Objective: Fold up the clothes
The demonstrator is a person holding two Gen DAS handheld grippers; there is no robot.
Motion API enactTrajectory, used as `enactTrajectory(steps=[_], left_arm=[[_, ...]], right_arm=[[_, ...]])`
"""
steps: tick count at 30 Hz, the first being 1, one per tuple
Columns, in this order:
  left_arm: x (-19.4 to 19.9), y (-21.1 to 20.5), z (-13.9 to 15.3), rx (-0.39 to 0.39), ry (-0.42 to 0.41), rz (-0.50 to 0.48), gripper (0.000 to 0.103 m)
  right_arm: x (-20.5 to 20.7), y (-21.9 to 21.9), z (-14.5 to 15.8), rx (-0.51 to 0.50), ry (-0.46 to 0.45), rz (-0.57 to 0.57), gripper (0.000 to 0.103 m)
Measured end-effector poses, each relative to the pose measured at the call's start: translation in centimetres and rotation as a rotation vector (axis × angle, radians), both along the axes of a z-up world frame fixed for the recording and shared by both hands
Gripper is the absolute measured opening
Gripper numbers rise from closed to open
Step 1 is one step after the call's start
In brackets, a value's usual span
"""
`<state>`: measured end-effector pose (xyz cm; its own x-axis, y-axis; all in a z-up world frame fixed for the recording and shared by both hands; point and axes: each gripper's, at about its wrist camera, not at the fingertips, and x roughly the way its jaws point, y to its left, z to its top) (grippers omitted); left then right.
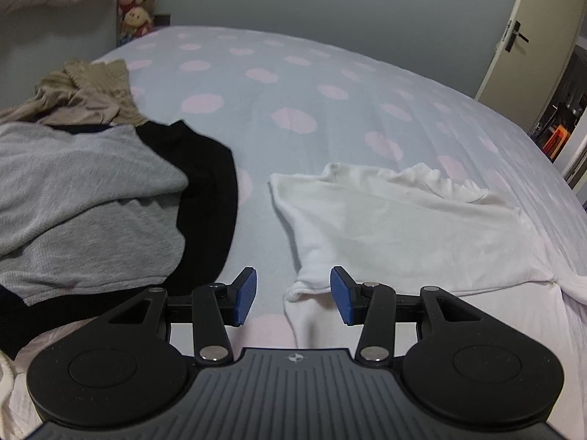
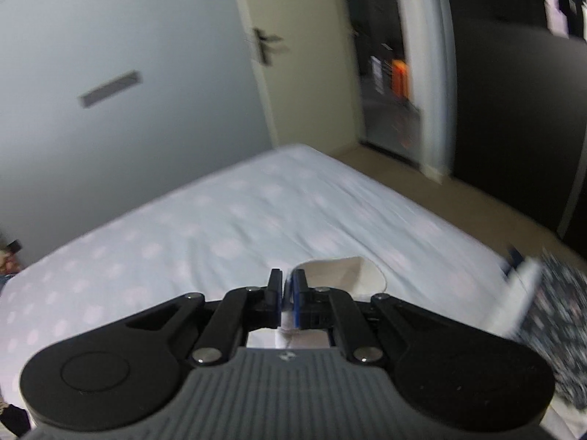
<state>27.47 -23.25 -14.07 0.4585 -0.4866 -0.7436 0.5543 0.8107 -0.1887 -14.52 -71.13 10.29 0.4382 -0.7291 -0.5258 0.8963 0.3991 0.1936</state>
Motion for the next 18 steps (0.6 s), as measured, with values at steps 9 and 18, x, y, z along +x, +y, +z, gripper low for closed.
enactTrajectory(steps=[9, 18], left_arm=[[1.5, 1.6, 0.1, -0.057, 0.055, 0.033, 0.043], [1.2, 1.4, 0.2, -0.086, 0.063, 0.000, 0.044]], right_arm=[[14.6, 8.5, 6.6, -0.155, -0.001, 0.312, 0.007], [25.1, 15.3, 5.5, -0.153, 0.012, 0.512, 0.007]])
